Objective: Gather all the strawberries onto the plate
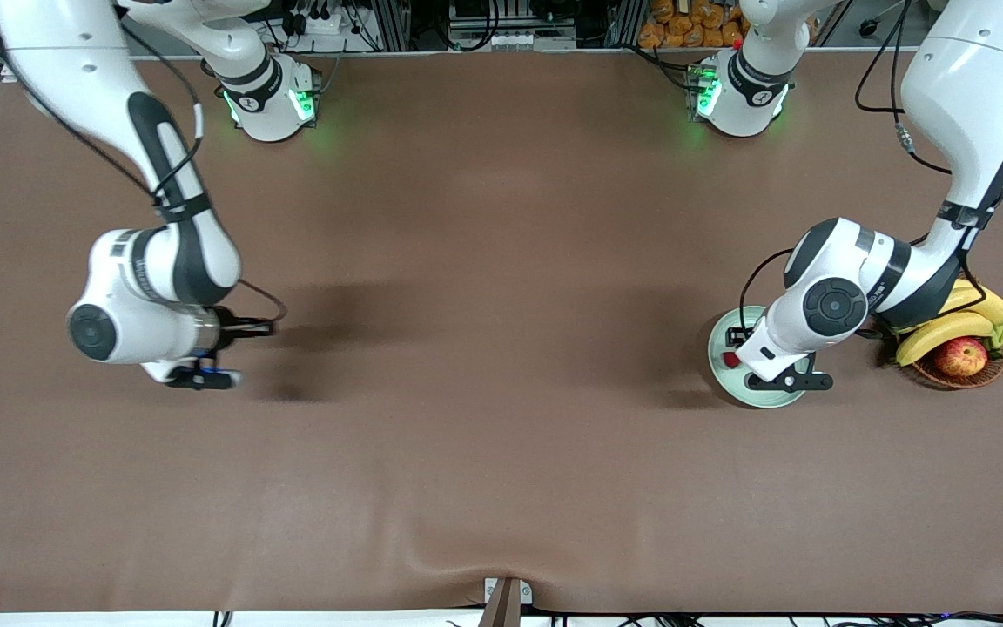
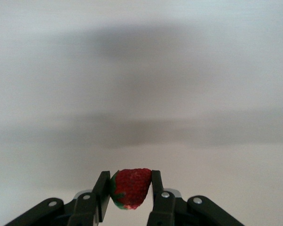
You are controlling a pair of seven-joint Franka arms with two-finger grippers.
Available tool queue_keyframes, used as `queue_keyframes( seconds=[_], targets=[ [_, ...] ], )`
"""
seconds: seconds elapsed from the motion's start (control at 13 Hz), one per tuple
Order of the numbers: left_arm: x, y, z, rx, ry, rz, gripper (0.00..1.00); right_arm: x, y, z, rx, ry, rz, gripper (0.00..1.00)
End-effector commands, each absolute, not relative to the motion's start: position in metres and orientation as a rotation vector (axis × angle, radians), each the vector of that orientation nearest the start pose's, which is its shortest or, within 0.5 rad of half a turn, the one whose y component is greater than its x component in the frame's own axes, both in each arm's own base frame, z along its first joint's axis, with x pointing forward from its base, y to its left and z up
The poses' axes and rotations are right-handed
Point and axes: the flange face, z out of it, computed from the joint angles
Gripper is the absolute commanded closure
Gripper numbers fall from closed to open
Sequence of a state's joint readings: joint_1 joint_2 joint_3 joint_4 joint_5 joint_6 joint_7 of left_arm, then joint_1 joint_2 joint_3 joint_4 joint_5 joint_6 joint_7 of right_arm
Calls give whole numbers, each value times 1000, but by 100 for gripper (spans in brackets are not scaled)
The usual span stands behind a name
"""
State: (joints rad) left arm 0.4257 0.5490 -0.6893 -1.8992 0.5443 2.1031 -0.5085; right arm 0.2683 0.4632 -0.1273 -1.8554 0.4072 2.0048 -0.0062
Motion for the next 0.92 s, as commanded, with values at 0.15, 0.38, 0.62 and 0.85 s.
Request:
queue_keyframes(
  seconds=[0.15,0.38,0.62,0.85],
  targets=[
    [589,-166,314,-3050,24,162,0,600,264,241,-2453,423,415,85],
    [580,-194,315,-3119,-65,236,0,582,346,208,-2292,570,355,84],
    [574,-240,330,-3118,-189,185,0,570,410,191,-2182,666,294,82],
    [561,-278,327,-3112,-265,195,0,568,441,177,-2122,741,239,67]
  ],
)
